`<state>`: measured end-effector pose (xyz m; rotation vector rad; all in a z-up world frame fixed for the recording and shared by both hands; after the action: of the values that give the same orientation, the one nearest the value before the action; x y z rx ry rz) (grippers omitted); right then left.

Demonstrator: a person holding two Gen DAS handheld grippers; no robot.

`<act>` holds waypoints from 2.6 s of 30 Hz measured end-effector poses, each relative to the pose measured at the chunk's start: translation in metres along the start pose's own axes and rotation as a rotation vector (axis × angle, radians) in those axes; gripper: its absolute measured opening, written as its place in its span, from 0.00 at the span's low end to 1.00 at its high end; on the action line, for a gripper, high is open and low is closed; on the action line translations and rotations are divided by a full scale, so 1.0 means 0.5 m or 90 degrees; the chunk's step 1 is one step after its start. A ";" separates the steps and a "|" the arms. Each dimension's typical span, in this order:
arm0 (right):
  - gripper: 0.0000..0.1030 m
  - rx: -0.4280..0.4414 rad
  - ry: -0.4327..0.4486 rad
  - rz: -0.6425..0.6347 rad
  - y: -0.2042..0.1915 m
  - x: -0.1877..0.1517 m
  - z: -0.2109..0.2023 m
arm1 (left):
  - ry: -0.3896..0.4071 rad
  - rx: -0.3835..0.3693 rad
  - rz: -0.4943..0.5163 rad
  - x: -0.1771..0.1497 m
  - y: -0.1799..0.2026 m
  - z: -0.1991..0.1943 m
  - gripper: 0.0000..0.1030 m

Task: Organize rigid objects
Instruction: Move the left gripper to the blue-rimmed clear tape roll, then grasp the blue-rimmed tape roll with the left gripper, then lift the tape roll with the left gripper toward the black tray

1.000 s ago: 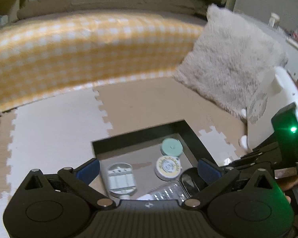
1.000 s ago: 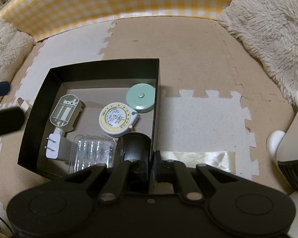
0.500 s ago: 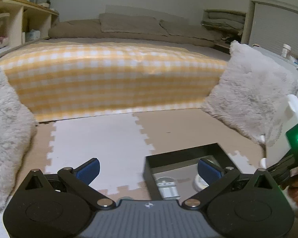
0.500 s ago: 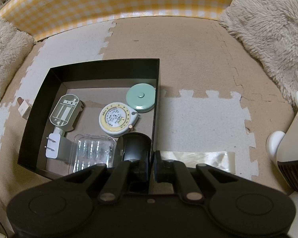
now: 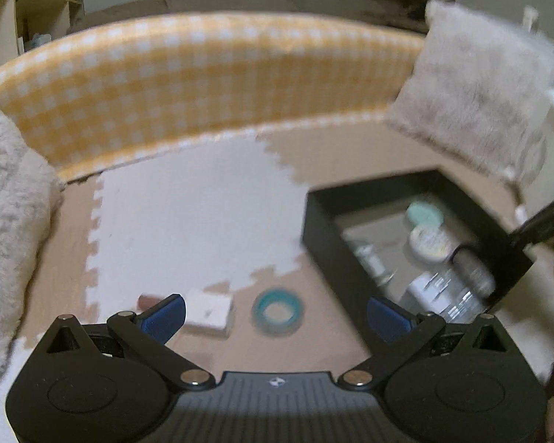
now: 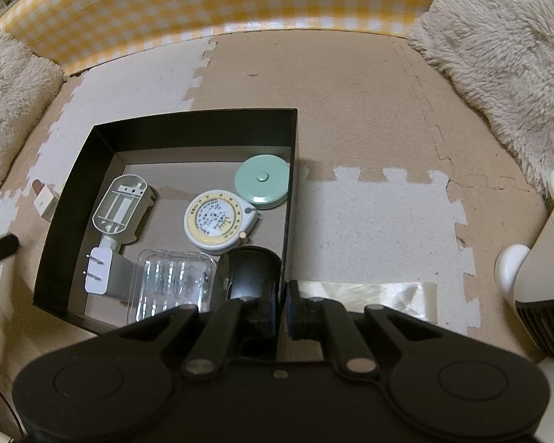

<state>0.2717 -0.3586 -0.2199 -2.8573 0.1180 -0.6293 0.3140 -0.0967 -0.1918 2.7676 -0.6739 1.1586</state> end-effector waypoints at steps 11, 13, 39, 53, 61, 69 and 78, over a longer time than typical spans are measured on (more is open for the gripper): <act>0.06 0.000 0.000 0.000 -0.001 0.000 0.000 | -0.121 -0.049 0.020 -0.068 0.019 0.045 0.70; 0.06 0.000 0.000 0.000 -0.001 0.000 0.000 | -0.133 -0.052 0.023 -0.081 0.022 0.054 0.67; 0.06 -0.005 -0.003 -0.008 0.000 -0.001 0.002 | -0.015 -0.023 0.014 -0.025 0.026 0.137 0.44; 0.06 -0.003 -0.003 -0.007 0.001 0.000 0.001 | 0.025 -0.034 -0.098 0.018 -0.002 0.060 0.43; 0.06 -0.006 -0.004 -0.011 0.001 0.000 0.000 | 0.076 -0.090 -0.088 0.078 0.062 0.000 0.43; 0.06 -0.007 -0.005 -0.014 -0.002 -0.001 0.001 | 0.083 -0.151 -0.037 0.097 0.185 -0.010 0.43; 0.06 -0.008 -0.005 -0.016 -0.003 -0.001 0.001 | 0.063 -0.156 0.033 0.083 0.266 0.035 0.43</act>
<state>0.2717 -0.3570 -0.2204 -2.8779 0.0844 -0.6250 0.2954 -0.2360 -0.1896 2.4885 -0.8214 1.1285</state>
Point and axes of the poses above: each gripper's, at about its wrist camera, not at the fingertips, and z roughly the way its jaws point, y to its right, x to its top, the point moved 10 cm from there along z, roughly the way its jaws point, and after that the axes turned 8 degrees about x, right-handed, at the moved point
